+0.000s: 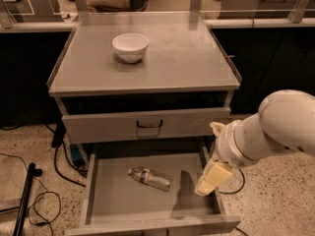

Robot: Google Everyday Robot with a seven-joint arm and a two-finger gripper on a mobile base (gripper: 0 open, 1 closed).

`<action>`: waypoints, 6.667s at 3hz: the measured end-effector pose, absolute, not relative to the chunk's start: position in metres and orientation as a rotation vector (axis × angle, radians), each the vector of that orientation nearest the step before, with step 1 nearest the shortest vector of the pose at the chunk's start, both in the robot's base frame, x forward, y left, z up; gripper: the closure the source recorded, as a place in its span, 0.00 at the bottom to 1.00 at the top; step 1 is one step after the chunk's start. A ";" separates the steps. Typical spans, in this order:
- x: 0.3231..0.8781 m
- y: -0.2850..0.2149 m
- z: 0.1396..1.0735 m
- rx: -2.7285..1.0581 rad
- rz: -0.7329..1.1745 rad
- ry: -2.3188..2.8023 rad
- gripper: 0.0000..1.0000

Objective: Pick water bottle from middle drawer and place on counter

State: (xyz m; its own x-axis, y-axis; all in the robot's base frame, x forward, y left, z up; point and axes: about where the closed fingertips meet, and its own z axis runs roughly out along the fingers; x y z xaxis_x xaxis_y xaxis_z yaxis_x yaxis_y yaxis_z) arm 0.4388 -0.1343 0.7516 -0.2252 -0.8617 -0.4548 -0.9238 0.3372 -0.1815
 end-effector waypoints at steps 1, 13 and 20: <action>0.452 -0.131 0.706 -1.530 0.220 2.138 0.00; 0.550 -0.046 0.431 -1.317 0.604 2.036 0.00; 0.580 -0.014 0.365 -1.304 0.598 2.133 0.16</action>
Offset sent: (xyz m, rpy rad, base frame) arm 0.0484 0.0124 -0.1446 0.1767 0.0032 -0.0280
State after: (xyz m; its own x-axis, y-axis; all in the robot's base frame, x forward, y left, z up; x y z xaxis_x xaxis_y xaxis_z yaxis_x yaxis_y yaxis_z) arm 0.5800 -0.0136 0.3651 -0.3672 -0.6495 -0.6658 -0.9010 0.4262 0.0812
